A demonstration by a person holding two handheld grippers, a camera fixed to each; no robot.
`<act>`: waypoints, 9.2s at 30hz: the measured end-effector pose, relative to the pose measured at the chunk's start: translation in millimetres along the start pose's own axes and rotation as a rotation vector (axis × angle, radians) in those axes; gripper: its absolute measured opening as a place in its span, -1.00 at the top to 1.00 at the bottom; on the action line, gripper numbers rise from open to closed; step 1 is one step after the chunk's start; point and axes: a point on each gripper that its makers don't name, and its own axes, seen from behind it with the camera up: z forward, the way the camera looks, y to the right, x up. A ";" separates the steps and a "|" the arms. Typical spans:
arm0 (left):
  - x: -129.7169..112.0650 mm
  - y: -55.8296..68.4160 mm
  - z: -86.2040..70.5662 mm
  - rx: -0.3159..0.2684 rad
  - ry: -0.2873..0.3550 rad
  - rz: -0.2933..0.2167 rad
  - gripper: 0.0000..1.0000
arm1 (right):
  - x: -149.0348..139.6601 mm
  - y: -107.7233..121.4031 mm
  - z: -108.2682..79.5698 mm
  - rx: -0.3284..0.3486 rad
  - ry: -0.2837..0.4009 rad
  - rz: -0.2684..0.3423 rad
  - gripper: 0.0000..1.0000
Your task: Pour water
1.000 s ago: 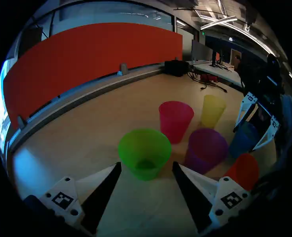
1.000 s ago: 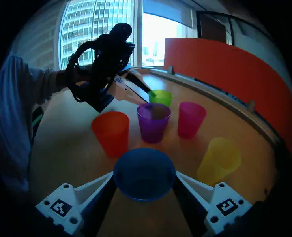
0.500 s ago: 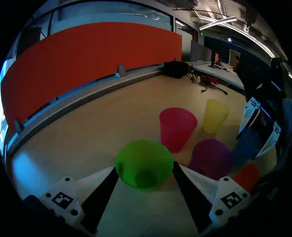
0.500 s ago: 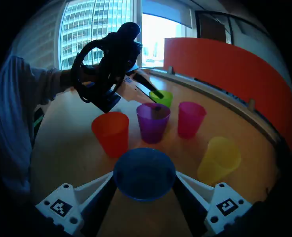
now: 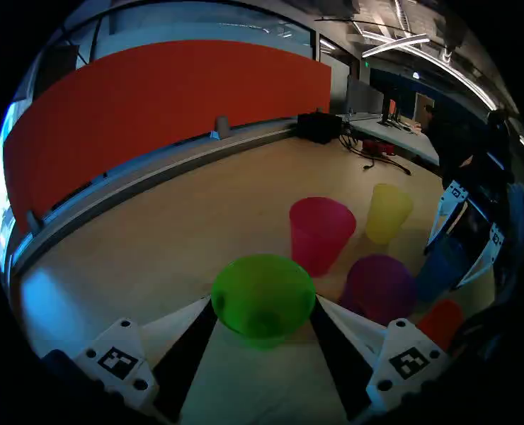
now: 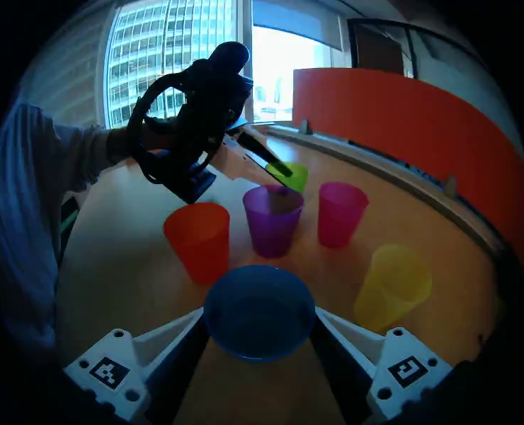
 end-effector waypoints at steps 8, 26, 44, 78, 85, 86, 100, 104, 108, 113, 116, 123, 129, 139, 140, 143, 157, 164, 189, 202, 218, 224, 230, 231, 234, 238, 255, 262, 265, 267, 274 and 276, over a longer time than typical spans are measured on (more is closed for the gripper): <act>13.3 2.1 -17.9 0.010 0.041 0.002 -0.74 | 7.8 5.8 -5.4 -0.026 0.026 0.022 -0.82; 65.5 24.5 -94.1 0.063 0.192 0.045 -0.75 | 52.4 -2.2 -48.6 -0.096 0.128 0.013 -0.82; 104.8 49.4 -175.0 0.092 0.394 0.012 -0.74 | 105.2 -12.6 -90.8 -0.159 0.253 0.005 -0.82; 83.8 109.3 -212.1 -0.003 0.474 -0.013 -0.75 | 164.1 -22.6 -111.8 -0.187 0.401 -0.023 -0.82; 79.2 118.8 -210.2 -0.016 0.472 -0.005 -0.75 | 173.9 -21.1 -113.7 -0.187 0.420 -0.029 -0.82; 78.4 120.4 -210.1 -0.019 0.472 -0.004 -0.75 | 175.4 -21.3 -114.0 -0.186 0.421 -0.033 -0.82; 71.5 143.6 -207.6 -0.043 0.470 0.053 -0.75 | 204.7 -20.6 -120.9 -0.195 0.424 -0.161 -0.82; 72.2 149.6 -207.5 -0.045 0.476 0.053 -0.75 | 215.1 -20.2 -122.4 -0.198 0.422 -0.196 -0.83; 72.7 156.4 -208.8 -0.058 0.477 0.055 -0.75 | 224.6 -18.7 -123.4 -0.204 0.421 -0.235 -0.82; 73.6 163.4 -209.1 -0.073 0.479 0.056 -0.74 | 237.1 -16.3 -125.1 -0.224 0.417 -0.305 -0.82; 74.3 167.5 -209.4 -0.079 0.482 0.058 -0.74 | 245.7 -16.4 -126.4 -0.240 0.420 -0.350 -0.82; 73.4 176.1 -207.4 -0.097 0.484 0.055 -0.75 | 265.6 -15.8 -127.9 -0.268 0.421 -0.454 -0.82; 73.4 181.8 -206.2 -0.110 0.485 0.055 -0.75 | 282.0 -14.3 -128.1 -0.291 0.416 -0.536 -0.82; 75.3 192.1 -204.6 -0.136 0.488 0.055 -0.74 | 304.3 -12.8 -127.9 -0.336 0.407 -0.666 -0.82; 75.6 193.1 -204.5 -0.139 0.488 0.055 -0.74 | 305.9 -12.7 -127.6 -0.341 0.405 -0.679 -0.82; 75.5 195.5 -203.2 -0.147 0.489 0.054 -0.74 | 310.5 -11.7 -127.0 -0.359 0.403 -0.714 -0.82; 80.5 209.6 -200.4 -0.177 0.486 0.069 -0.74 | 327.9 -0.8 -122.1 -0.421 0.376 -0.858 -0.82; 84.0 213.1 -199.5 -0.188 0.490 0.073 -0.74 | 331.5 4.2 -122.4 -0.450 0.357 -0.923 -0.82; 95.0 224.9 -199.0 -0.210 0.507 0.087 -0.74 | 348.0 12.6 -134.3 -0.542 0.342 -1.071 -0.81; 98.4 222.1 -200.5 -0.210 0.514 0.084 -0.74 | 356.5 14.0 -140.7 -0.571 0.341 -1.135 -0.81; 101.7 221.0 -198.2 -0.212 0.520 0.079 -0.74 | 366.0 15.8 -143.8 -0.604 0.322 -1.224 -0.81; 102.6 222.6 -199.8 -0.215 0.522 0.083 -0.74 | 370.2 14.3 -144.9 -0.614 0.322 -1.253 -0.81; 101.0 223.7 -199.0 -0.216 0.520 0.086 -0.74 | 371.9 14.0 -146.3 -0.629 0.315 -1.286 -0.81; 100.8 223.7 -198.8 -0.216 0.520 0.086 -0.74 | 372.2 13.8 -146.5 -0.631 0.314 -1.291 -0.81; 100.7 223.8 -198.1 -0.216 0.518 0.086 -0.74 | 373.3 13.2 -146.9 -0.636 0.311 -1.308 -0.81; 102.2 224.3 -197.6 -0.216 0.519 0.087 -0.74 | 374.9 12.1 -147.2 -0.641 0.307 -1.327 -0.81; 105.9 222.0 -194.2 -0.209 0.520 0.089 -0.74 | 383.7 8.4 -147.1 -0.661 0.294 -1.407 -0.81; 108.0 219.2 -194.3 -0.205 0.521 0.088 -0.74 | 384.9 5.7 -147.0 -0.674 0.284 -1.457 -0.81; 108.9 218.3 -193.8 -0.205 0.521 0.088 -0.74 | 385.9 4.3 -146.8 -0.683 0.279 -1.481 -0.81; 109.2 217.7 -193.2 -0.204 0.521 0.088 -0.74 | 386.5 3.2 -146.1 -0.688 0.277 -1.495 -0.81; 110.4 216.5 -192.4 -0.203 0.522 0.087 -0.74 | 387.6 -2.9 -141.6 -0.695 0.271 -1.535 -0.81; 111.0 215.9 -192.7 -0.203 0.522 0.087 -0.74 | 387.8 -4.4 -140.4 -0.698 0.270 -1.546 -0.81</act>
